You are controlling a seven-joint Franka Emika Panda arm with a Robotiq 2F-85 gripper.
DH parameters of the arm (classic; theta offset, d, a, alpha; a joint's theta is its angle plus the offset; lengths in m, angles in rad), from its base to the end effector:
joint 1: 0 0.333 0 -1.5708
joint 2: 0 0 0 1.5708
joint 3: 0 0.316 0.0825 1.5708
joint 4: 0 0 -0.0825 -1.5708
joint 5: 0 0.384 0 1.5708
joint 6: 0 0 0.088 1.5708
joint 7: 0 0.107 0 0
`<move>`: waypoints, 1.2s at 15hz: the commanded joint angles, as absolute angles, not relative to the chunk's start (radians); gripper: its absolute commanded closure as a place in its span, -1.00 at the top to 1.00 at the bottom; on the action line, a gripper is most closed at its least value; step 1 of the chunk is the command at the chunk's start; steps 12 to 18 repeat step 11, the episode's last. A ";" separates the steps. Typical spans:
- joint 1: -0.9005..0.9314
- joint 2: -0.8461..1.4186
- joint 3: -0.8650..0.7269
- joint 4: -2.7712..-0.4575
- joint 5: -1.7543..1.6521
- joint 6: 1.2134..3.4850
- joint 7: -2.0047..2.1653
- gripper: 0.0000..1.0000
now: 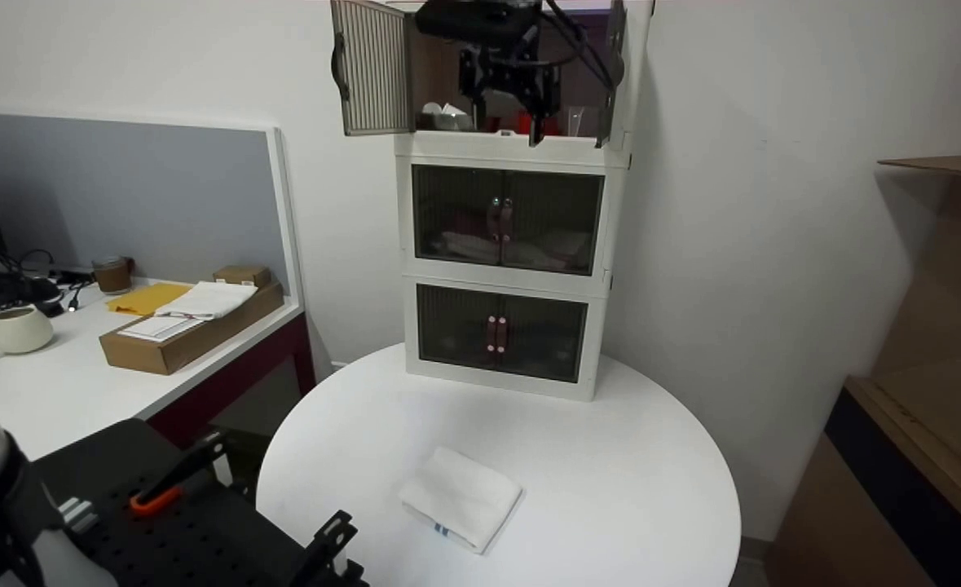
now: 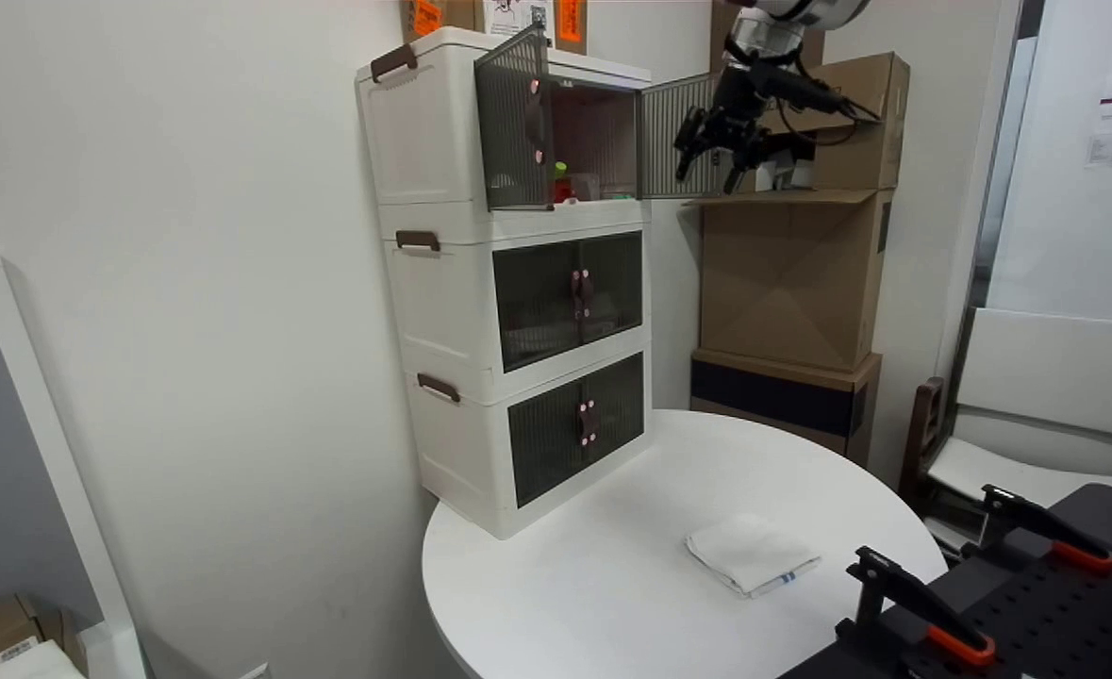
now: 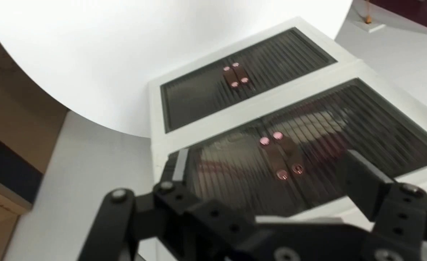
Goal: Pick up the red cup and place it at the top shelf of the cabinet
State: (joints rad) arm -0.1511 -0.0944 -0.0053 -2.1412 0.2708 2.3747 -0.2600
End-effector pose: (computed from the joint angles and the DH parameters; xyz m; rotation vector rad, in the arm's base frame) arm 0.5432 -0.0828 0.4801 -2.9450 0.0899 -0.5426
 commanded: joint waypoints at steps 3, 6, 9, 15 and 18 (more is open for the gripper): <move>-0.126 -0.260 -0.091 -2.475 0.225 2.334 -0.278 1.00; -0.117 -0.212 -0.108 -2.452 0.216 2.329 -0.258 1.00; -0.113 -0.209 -0.110 -2.440 0.216 2.333 -0.258 1.00; -0.109 -0.209 -0.109 -2.436 0.216 2.333 -0.257 1.00; -0.109 -0.209 -0.109 -2.436 0.216 2.333 -0.257 1.00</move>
